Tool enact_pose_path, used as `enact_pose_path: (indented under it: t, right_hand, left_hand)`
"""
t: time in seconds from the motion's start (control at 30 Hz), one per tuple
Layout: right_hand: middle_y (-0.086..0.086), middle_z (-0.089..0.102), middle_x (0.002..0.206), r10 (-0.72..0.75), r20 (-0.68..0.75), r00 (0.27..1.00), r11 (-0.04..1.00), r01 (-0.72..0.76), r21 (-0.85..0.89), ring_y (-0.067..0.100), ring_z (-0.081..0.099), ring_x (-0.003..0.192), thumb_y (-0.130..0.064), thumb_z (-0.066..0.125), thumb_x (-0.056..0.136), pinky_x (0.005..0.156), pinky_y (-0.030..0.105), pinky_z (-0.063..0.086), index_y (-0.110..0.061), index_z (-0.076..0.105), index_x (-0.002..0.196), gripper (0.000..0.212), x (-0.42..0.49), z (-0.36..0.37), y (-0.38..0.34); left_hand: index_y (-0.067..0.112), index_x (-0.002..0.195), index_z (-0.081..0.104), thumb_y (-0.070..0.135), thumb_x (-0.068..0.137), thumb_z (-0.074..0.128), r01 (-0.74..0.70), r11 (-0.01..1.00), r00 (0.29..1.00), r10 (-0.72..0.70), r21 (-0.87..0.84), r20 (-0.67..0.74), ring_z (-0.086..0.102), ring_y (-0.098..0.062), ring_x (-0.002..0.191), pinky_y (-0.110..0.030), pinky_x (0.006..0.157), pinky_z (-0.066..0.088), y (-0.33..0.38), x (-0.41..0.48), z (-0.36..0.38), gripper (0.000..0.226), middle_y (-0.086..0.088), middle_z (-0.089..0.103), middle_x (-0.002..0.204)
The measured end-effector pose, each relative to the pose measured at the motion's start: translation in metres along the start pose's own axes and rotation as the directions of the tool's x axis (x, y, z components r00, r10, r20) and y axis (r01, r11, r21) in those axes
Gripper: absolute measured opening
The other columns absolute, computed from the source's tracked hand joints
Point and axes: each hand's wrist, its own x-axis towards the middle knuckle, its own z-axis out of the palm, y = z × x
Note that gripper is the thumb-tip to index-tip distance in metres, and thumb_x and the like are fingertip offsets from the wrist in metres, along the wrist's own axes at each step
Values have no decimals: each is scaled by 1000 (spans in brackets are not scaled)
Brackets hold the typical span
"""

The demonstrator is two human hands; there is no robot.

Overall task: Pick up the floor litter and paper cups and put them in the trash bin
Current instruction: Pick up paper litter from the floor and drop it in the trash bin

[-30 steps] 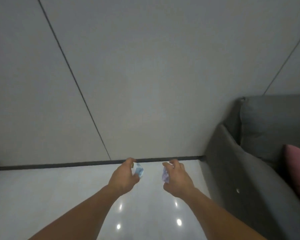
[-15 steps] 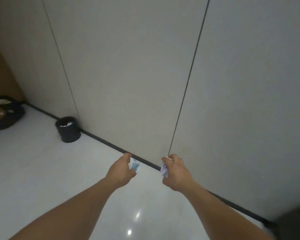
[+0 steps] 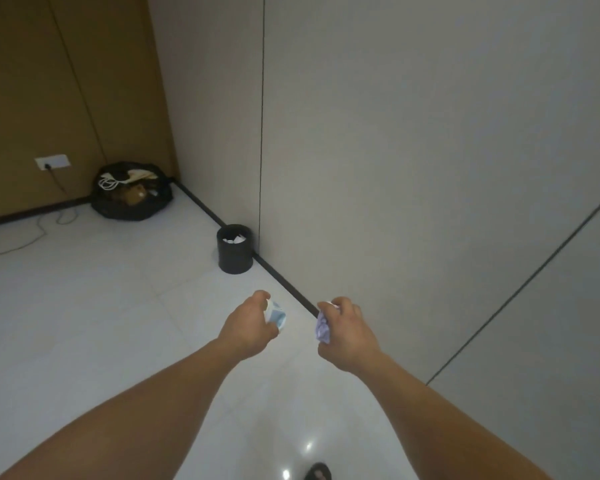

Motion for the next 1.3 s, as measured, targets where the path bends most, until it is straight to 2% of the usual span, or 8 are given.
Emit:
enact_pose_path:
  t: [0.27, 0.37, 0.47, 0.67, 0.77, 0.93, 1.03, 1.3]
  right_hand:
    - [1, 33, 138, -133, 12, 991, 990, 133, 56, 23, 33, 126, -20, 59, 79, 92, 26, 41, -28, 40, 139, 64, 165, 7, -20]
    - [1, 33, 137, -190, 16, 982, 979, 189, 71, 23, 34, 125, -18, 59, 79, 92, 27, 43, -27, 40, 138, 63, 224, 3, -27]
    - [2, 34, 136, -216, 5, 976, 974, 215, 65, 23, 35, 124, -18, 58, 79, 90, 26, 43, -27, 41, 137, 61, 278, 0, -33]
    - [2, 33, 138, -243, 57, 968, 969, 240, 56, 23, 34, 126, -19, 59, 80, 92, 26, 41, -25, 38, 140, 64, 368, 18, -52]
    - [1, 33, 139, -235, 91, 968, 972, 233, 40, 22, 33, 127, -20, 61, 80, 94, 27, 41, -26, 38, 140, 65, 418, 27, -69]
    - [-1, 36, 133, -196, 88, 977, 981, 193, 35, 22, 36, 122, -20, 61, 78, 89, 26, 43, -27, 44, 128, 53, 513, 41, -109]
    - [2, 35, 135, -172, 90, 981, 985, 170, 29, 24, 37, 123, -21, 60, 79, 92, 28, 42, -26, 42, 135, 59, 564, 45, -131]
    - [4, 35, 138, -121, 110, 987, 991, 114, 67, 26, 38, 123, -25, 60, 80, 95, 26, 39, -24, 39, 142, 66, 676, 63, -151]
  left_hand:
    - [25, 130, 40, 36, 84, 65, 122, 992, 985, -116, 34, -126, 51, -17, 85, -27, 72, 45, -23, 119, -55, 54, 1, 56, 111]
    - [24, 132, 39, 34, 84, 67, 156, 987, 973, -147, 41, -176, 53, -19, 87, -30, 76, 50, -22, 166, -76, 56, -2, 56, 114]
    - [25, 129, 41, 32, 82, 69, 174, 984, 964, -166, 23, -206, 54, -19, 85, -32, 75, 52, -25, 207, -91, 55, 2, 54, 107]
    - [24, 131, 41, 28, 81, 69, 239, 971, 951, -234, 3, -202, 54, -18, 88, -28, 70, 47, -59, 285, -112, 57, 0, 55, 113]
    - [24, 131, 41, 26, 80, 70, 231, 973, 958, -229, -9, -170, 54, -19, 90, -30, 75, 49, -82, 330, -122, 58, -2, 57, 116]
    - [24, 130, 41, 26, 81, 71, 199, 980, 970, -199, -16, -143, 53, -18, 88, -29, 77, 47, -128, 427, -165, 58, 0, 57, 111]
    - [25, 131, 40, 26, 82, 71, 177, 984, 979, -175, 5, -106, 52, -16, 87, -26, 72, 43, -146, 480, -194, 58, 2, 53, 105]
    - [23, 134, 37, 25, 83, 70, 141, 986, 990, -141, 93, -16, 55, -21, 97, -27, 77, 46, -180, 613, -233, 61, -5, 57, 119]
